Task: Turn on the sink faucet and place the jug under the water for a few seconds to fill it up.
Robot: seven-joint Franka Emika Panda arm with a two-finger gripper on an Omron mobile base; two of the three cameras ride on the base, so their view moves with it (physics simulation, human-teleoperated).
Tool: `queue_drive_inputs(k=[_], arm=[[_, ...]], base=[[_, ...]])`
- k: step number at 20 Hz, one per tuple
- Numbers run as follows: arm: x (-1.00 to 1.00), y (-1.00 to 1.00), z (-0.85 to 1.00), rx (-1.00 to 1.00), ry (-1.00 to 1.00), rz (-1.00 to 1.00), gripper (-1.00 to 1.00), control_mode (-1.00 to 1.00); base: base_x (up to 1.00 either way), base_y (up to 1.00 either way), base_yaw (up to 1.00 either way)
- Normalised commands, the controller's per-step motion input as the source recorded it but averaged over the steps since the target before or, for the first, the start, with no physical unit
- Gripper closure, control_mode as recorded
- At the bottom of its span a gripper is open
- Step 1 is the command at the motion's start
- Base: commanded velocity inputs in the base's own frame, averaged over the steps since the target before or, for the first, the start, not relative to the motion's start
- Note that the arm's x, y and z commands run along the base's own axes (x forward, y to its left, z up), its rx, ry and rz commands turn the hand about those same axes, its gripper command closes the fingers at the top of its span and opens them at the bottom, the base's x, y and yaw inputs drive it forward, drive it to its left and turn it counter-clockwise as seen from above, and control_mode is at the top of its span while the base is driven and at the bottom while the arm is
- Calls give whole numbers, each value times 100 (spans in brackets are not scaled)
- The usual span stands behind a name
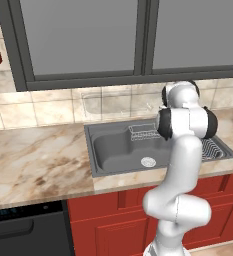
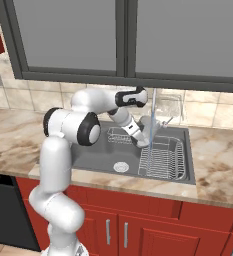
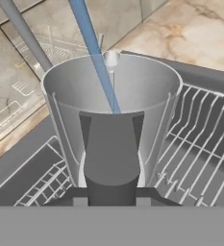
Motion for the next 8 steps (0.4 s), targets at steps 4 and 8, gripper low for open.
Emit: queue_drive_inputs(k=[4,8], arm=[[0,0,3,-1,0,0,100,-100],[0,0,14,-5,2,0,100,-100]], base=[[0,0,0],[0,0,0]])
